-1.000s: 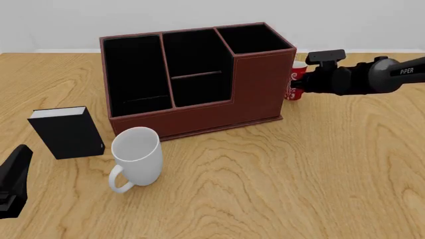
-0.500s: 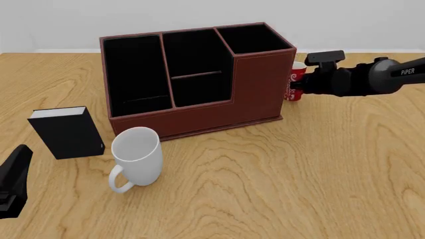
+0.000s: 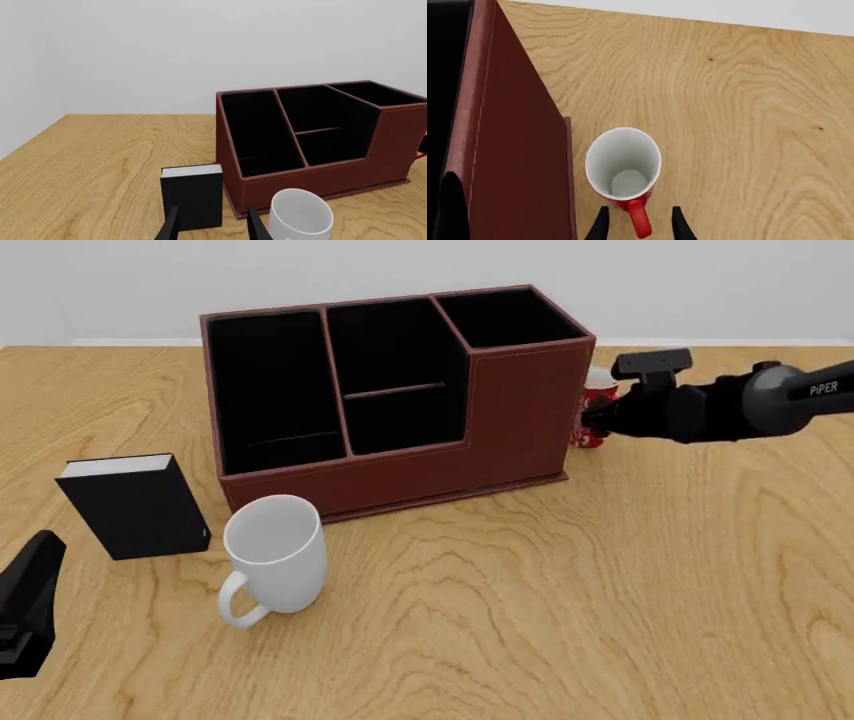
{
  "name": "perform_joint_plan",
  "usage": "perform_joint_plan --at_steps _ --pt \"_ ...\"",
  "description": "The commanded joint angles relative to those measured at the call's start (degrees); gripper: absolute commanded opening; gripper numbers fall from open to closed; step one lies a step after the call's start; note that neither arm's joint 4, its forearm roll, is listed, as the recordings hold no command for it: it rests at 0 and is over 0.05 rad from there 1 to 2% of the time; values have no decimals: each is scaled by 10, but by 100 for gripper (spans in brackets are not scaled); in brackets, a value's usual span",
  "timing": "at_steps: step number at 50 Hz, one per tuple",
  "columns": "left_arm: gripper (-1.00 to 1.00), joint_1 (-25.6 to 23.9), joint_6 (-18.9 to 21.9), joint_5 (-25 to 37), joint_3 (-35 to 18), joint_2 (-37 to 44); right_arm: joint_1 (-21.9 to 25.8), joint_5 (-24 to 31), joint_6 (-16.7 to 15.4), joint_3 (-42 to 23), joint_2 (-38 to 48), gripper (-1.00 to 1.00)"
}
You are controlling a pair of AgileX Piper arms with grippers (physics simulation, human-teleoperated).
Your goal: Pick up the red mug and place it to the right of the caddy.
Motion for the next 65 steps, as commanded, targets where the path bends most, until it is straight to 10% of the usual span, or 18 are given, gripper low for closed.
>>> perform_joint_plan --at_steps 1,35,54,65 --pt "100 0 0 0 0 0 4 -6 18 15 -3 100" --pt "100 0 0 0 0 0 -5 -47 37 128 -98 100" --pt "100 0 0 0 0 0 15 -53 69 419 -465 100" --pt "100 0 0 0 0 0 14 149 70 513 -835 100"
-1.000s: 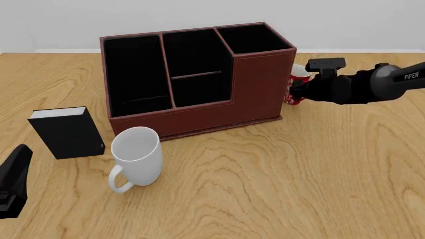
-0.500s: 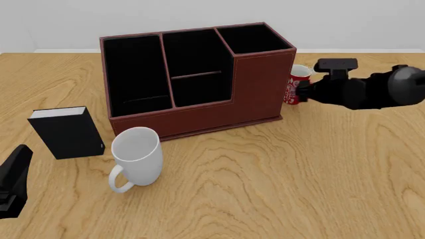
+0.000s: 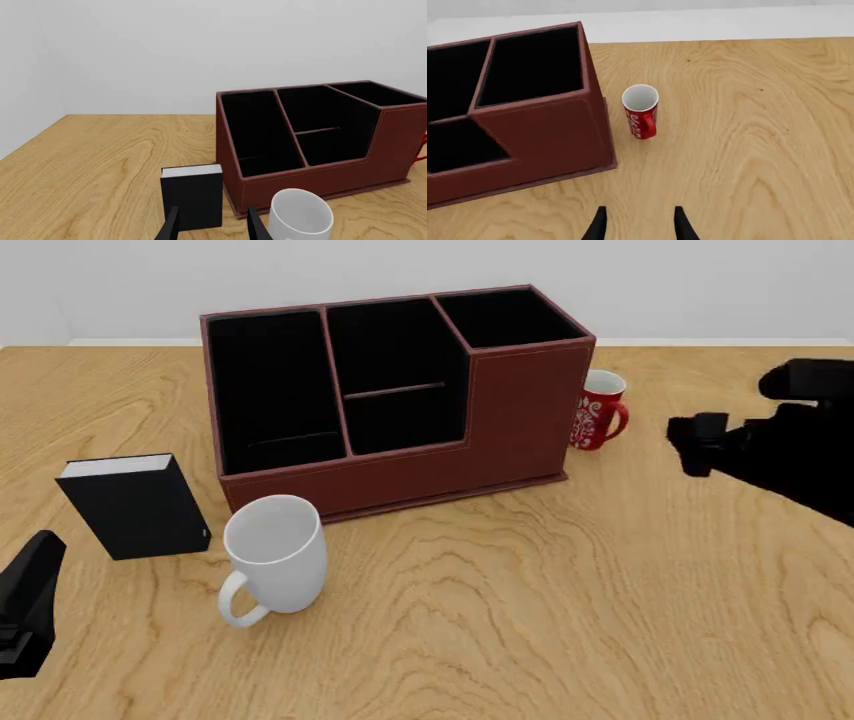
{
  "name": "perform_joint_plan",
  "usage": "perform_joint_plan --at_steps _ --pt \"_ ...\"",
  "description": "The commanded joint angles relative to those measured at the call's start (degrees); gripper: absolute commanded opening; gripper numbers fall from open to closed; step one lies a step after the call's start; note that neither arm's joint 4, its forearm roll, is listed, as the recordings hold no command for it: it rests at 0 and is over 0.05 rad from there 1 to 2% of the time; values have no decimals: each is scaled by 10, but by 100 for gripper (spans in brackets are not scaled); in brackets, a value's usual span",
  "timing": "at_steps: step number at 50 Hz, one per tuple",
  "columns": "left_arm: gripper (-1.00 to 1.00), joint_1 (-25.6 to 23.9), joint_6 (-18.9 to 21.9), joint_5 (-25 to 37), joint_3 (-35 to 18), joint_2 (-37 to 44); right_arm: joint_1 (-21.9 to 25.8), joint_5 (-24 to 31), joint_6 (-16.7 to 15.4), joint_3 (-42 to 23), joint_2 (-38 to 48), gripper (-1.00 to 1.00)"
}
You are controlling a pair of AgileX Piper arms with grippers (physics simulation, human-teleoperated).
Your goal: Pick up the red mug and place it to the right of the caddy.
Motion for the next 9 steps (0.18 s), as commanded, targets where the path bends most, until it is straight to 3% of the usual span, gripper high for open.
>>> perform_joint_plan --at_steps 1,9 --pt "100 0 0 0 0 0 -2 170 8 100 -342 100" --pt "100 0 0 0 0 0 -17 361 14 95 -580 100"
